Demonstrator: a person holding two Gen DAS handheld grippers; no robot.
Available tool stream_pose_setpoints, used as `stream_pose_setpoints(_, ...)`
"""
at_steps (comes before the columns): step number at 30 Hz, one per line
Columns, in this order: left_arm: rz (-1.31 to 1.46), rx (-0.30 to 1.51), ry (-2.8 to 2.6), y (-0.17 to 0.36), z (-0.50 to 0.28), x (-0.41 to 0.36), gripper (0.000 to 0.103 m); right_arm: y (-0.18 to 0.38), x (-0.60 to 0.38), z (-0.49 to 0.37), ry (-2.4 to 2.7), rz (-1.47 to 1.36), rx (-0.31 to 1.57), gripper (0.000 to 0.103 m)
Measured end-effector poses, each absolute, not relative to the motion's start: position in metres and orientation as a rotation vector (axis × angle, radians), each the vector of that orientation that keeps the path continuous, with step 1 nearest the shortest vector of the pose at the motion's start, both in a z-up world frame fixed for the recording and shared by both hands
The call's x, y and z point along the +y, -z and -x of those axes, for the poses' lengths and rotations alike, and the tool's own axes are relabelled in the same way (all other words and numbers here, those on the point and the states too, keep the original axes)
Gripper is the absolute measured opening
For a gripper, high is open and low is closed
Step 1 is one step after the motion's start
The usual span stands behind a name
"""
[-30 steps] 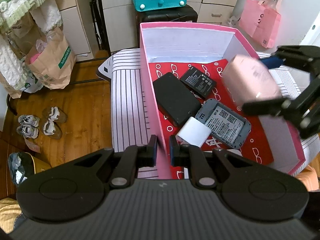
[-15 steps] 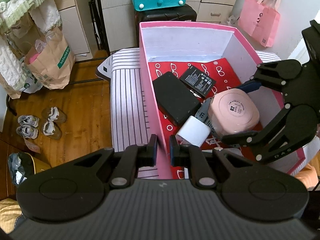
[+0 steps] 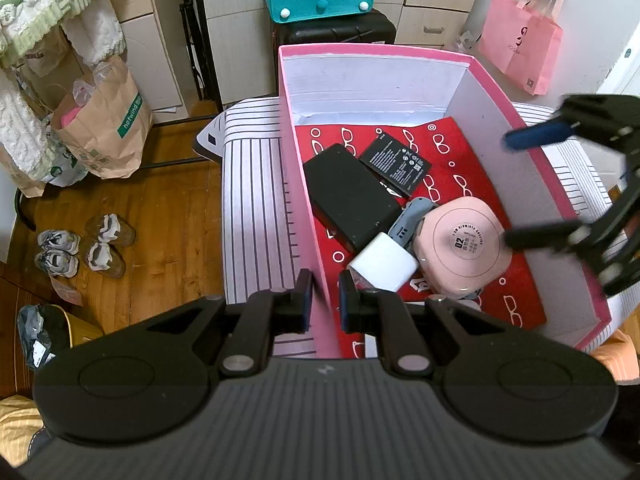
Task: Organize rigid objects
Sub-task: 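Carry the pink round case into the pink box and open the right gripper, then move the right gripper back and grasp the bunch of keys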
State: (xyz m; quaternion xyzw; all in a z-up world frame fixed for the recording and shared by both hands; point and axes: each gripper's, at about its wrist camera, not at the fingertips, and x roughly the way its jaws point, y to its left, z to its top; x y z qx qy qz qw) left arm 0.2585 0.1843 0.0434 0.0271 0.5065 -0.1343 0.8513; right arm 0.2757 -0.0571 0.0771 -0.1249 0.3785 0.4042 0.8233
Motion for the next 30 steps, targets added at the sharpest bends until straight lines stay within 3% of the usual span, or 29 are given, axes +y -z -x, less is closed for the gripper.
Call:
stream_pose_setpoints(6, -0.057, 1.066, 0.284, -0.043, -0.258, 0.184, 0.012, -0.086, -0.116, -0.259, -0.739, 0.126, 0.675, 0.089)
stream_pose_setpoints(19, -0.045, 1.052, 0.277, -0.044, -0.257, 0.184, 0.012, -0.037, -0.209, -0.222, -0.495, -0.060, 0.663, 0.088)
stream_pose_setpoints(26, -0.046, 1.039, 0.271, -0.044, -0.256, 0.182, 0.013, -0.005, -0.219, -0.203, -0.459, 0.055, 0.741, 0.073)
stream_pose_setpoints(30, -0.025, 1.029, 0.271, -0.042, -0.255, 0.186, 0.013, 0.014, -0.218, -0.201, -0.433, 0.055, 0.792, 0.072)
